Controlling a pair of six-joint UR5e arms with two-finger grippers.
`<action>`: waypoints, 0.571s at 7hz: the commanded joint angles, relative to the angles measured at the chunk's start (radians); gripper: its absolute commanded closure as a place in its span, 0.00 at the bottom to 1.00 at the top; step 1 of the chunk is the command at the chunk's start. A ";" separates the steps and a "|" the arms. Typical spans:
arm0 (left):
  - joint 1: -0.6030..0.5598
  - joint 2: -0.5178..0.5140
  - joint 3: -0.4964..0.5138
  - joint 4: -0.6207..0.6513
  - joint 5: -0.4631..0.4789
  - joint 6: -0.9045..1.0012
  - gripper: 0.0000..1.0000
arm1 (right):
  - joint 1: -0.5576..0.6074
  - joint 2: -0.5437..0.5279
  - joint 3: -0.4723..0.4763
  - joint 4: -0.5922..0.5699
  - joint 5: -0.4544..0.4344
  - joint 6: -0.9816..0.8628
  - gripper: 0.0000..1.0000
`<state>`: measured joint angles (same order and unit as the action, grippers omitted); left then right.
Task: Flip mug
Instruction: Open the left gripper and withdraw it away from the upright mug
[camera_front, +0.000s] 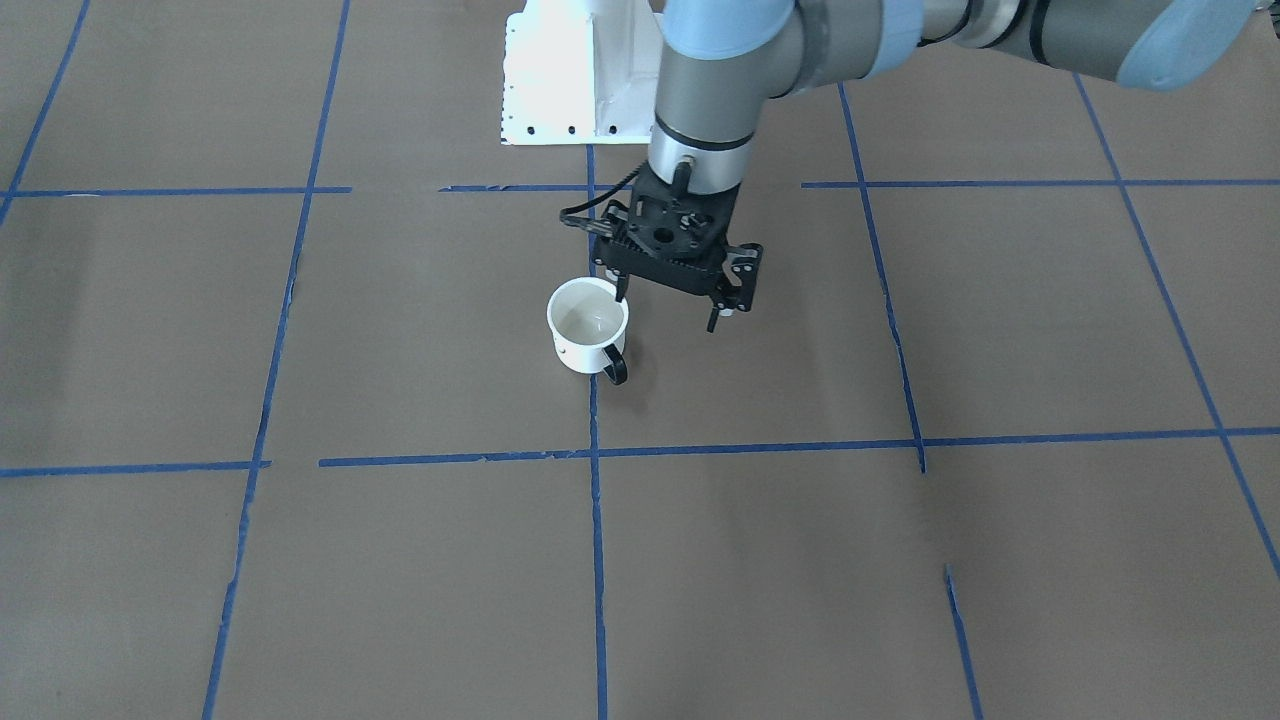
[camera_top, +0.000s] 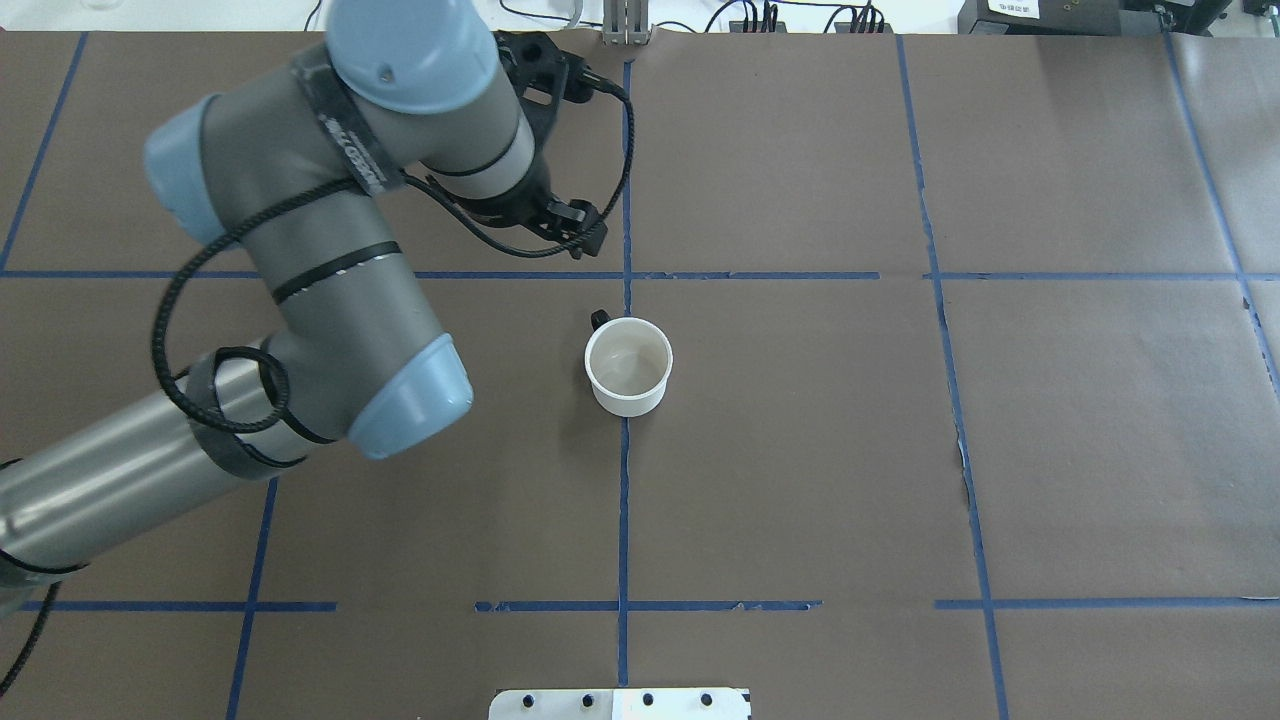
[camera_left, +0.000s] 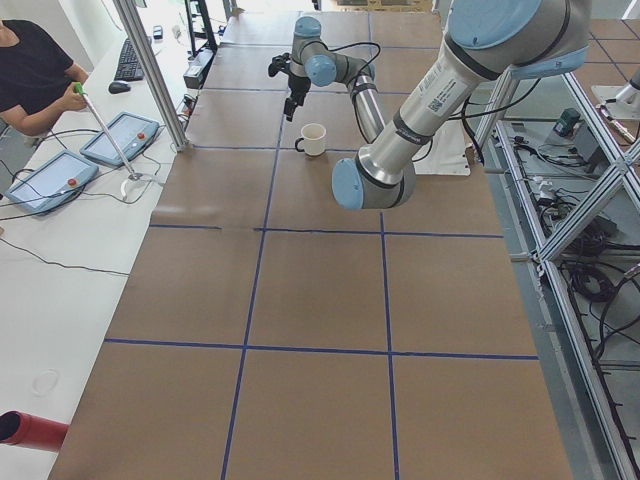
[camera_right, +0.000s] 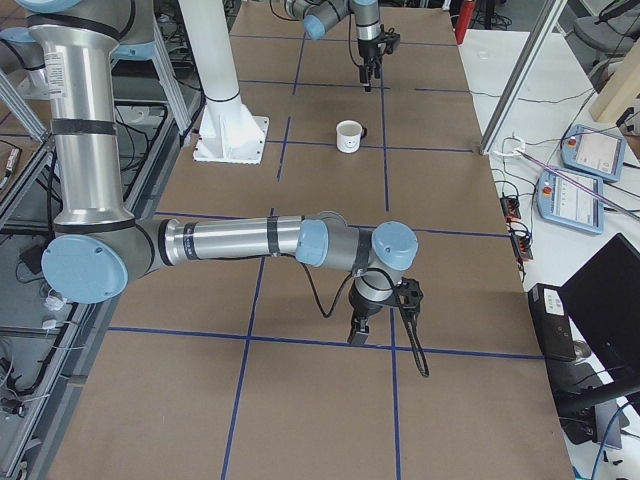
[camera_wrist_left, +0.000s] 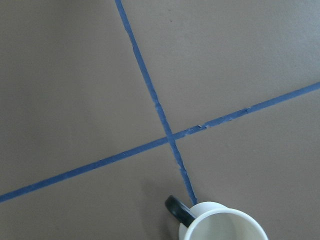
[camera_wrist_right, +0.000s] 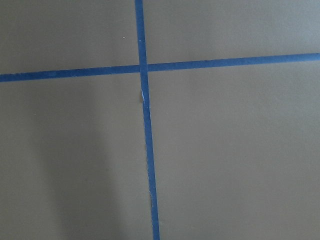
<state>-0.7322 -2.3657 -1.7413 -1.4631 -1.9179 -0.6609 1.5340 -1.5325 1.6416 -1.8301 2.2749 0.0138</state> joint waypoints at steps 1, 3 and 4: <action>-0.119 0.141 -0.082 -0.055 -0.030 0.150 0.00 | 0.000 0.000 0.000 0.000 0.000 0.000 0.00; -0.250 0.321 -0.077 -0.207 -0.173 0.232 0.00 | 0.000 0.000 0.000 0.000 0.000 0.000 0.00; -0.350 0.377 -0.069 -0.213 -0.234 0.292 0.00 | 0.000 0.000 0.000 0.000 0.000 0.000 0.00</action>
<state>-0.9741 -2.0730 -1.8172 -1.6373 -2.0692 -0.4399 1.5340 -1.5325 1.6414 -1.8300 2.2749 0.0138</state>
